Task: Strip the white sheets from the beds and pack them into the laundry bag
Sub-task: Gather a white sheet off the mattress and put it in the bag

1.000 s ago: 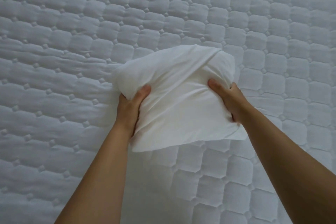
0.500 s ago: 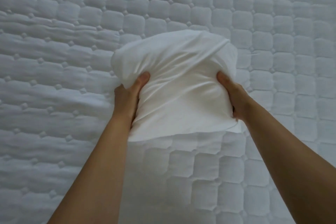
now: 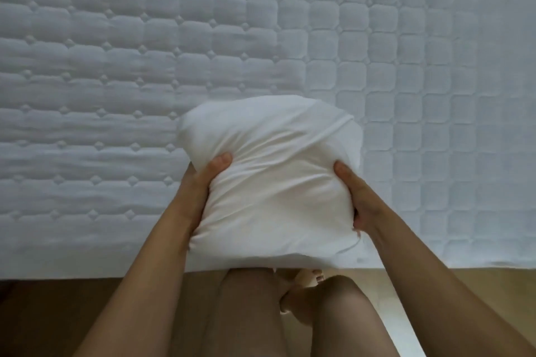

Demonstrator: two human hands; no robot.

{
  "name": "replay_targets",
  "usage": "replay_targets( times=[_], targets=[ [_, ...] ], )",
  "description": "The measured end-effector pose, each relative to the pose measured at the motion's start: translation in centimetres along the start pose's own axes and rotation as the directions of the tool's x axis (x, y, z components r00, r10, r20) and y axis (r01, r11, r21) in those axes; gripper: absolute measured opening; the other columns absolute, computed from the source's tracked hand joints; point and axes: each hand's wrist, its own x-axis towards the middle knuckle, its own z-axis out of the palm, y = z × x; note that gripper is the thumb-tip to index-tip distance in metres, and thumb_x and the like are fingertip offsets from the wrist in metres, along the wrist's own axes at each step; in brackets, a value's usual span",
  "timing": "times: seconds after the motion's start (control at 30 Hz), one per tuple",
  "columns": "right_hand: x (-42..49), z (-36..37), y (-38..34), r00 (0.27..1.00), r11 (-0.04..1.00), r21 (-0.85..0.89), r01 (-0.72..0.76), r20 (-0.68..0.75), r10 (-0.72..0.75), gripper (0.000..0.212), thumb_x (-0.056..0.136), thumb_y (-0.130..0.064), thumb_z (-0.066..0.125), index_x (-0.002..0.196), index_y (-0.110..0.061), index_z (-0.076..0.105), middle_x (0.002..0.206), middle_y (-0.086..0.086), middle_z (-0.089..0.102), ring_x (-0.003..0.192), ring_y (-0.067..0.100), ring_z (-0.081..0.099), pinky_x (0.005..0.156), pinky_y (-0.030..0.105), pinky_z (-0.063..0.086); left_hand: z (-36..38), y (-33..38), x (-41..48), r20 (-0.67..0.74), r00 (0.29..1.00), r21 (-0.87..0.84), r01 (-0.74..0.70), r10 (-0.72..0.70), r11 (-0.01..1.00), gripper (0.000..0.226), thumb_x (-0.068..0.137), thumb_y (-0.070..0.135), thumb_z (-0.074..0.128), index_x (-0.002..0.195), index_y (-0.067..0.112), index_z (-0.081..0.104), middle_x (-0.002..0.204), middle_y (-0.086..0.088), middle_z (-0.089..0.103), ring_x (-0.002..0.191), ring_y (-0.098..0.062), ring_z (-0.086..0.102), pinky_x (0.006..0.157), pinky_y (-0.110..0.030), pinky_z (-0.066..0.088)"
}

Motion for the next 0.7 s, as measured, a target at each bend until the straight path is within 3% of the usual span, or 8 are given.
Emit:
replay_targets(
  times=[0.07, 0.17, 0.27, 0.4, 0.5, 0.57, 0.63, 0.7],
  targets=[
    [-3.3, -1.9, 2.5, 1.0, 0.998, 0.062, 0.003, -0.011, -0.002, 0.037, 0.07, -0.052, 0.066, 0.095, -0.025, 0.06, 0.092, 0.0, 0.068, 0.084, 0.018, 0.063, 0.064, 0.032, 0.047, 1.5, -0.9, -3.2, 0.049, 0.999, 0.019, -0.023, 0.022, 1.0, 0.08, 0.051, 0.049, 0.074, 0.123, 0.018, 0.059, 0.11, -0.003, 0.072, 0.097, -0.021, 0.07, 0.072, -0.031, 0.058],
    [-7.7, -6.2, 6.0, 0.999, 0.988, 0.148, 0.04, -0.005, -0.04, 0.071, 0.047, -0.061, 0.082, 0.104, -0.022, 0.066, 0.093, 0.002, 0.075, 0.083, 0.019, 0.072, 0.061, 0.028, 0.056, 5.1, -2.7, -7.4, 0.127, 0.992, 0.047, -0.025, 0.019, 0.999, 0.073, 0.056, 0.04, 0.076, 0.122, 0.016, 0.058, 0.104, -0.003, 0.073, 0.091, -0.021, 0.071, 0.062, -0.027, 0.057],
    [-13.0, -11.6, 9.9, 0.993, 0.971, 0.219, 0.098, -0.087, -0.08, 0.074, 0.052, -0.061, 0.079, 0.113, -0.022, 0.064, 0.091, -0.001, 0.075, 0.088, 0.018, 0.07, 0.07, 0.033, 0.053, 10.0, -5.0, -11.9, 0.226, 0.974, 0.086, -0.003, -0.016, 0.996, 0.064, 0.064, 0.035, 0.074, 0.123, 0.015, 0.058, 0.107, -0.007, 0.073, 0.094, -0.024, 0.071, 0.066, -0.031, 0.058],
    [-20.0, -18.6, 16.1, 0.945, 0.911, 0.302, 0.28, -0.254, -0.206, 0.102, 0.017, -0.07, 0.084, 0.107, -0.027, 0.065, 0.098, -0.004, 0.075, 0.092, 0.015, 0.07, 0.083, 0.035, 0.05, 16.6, -8.6, -17.7, 0.383, 0.92, 0.184, 0.016, -0.087, 0.983, 0.069, 0.059, 0.043, 0.074, 0.121, 0.017, 0.061, 0.11, -0.008, 0.072, 0.099, -0.024, 0.069, 0.073, -0.034, 0.056],
    [-26.2, -23.6, 22.7, 0.894, 0.837, 0.386, 0.388, -0.379, -0.24, 0.087, 0.038, -0.066, 0.079, 0.114, -0.027, 0.061, 0.102, -0.003, 0.074, 0.093, 0.014, 0.07, 0.075, 0.03, 0.051, 22.3, -12.3, -23.0, 0.512, 0.84, 0.316, 0.01, -0.179, 0.949, 0.058, 0.067, 0.043, 0.07, 0.118, 0.019, 0.062, 0.107, -0.007, 0.073, 0.097, -0.022, 0.07, 0.069, -0.031, 0.057],
    [-29.7, -26.4, 27.2, 0.859, 0.784, 0.442, 0.436, -0.463, -0.216, 0.082, 0.043, -0.065, 0.071, 0.114, -0.026, 0.06, 0.103, -0.003, 0.074, 0.093, 0.014, 0.07, 0.073, 0.029, 0.051, 25.7, -14.6, -26.2, 0.571, 0.783, 0.405, -0.008, -0.246, 0.914, 0.053, 0.072, 0.045, 0.065, 0.119, 0.02, 0.062, 0.109, -0.007, 0.072, 0.099, -0.023, 0.07, 0.076, -0.035, 0.054],
    [-32.5, -28.4, 31.1, 0.832, 0.728, 0.504, 0.465, -0.529, -0.166, 0.084, 0.044, -0.066, 0.07, 0.116, -0.025, 0.059, 0.106, -0.001, 0.073, 0.095, 0.016, 0.07, 0.075, 0.031, 0.051, 29.1, -16.5, -28.8, 0.62, 0.719, 0.493, -0.047, -0.313, 0.869, 0.053, 0.073, 0.046, 0.066, 0.119, 0.021, 0.063, 0.111, -0.007, 0.072, 0.101, -0.024, 0.069, 0.081, -0.037, 0.051],
    [-34.9, -30.0, 34.6, 0.807, 0.656, 0.564, 0.501, -0.578, -0.12, 0.081, 0.052, -0.066, 0.071, 0.12, -0.024, 0.057, 0.108, 0.001, 0.072, 0.097, 0.018, 0.069, 0.079, 0.033, 0.051, 32.6, -18.5, -31.2, 0.643, 0.66, 0.577, -0.084, -0.389, 0.812, 0.052, 0.072, 0.048, 0.068, 0.117, 0.022, 0.064, 0.107, -0.006, 0.073, 0.097, -0.021, 0.07, 0.074, -0.032, 0.054]
  ],
)
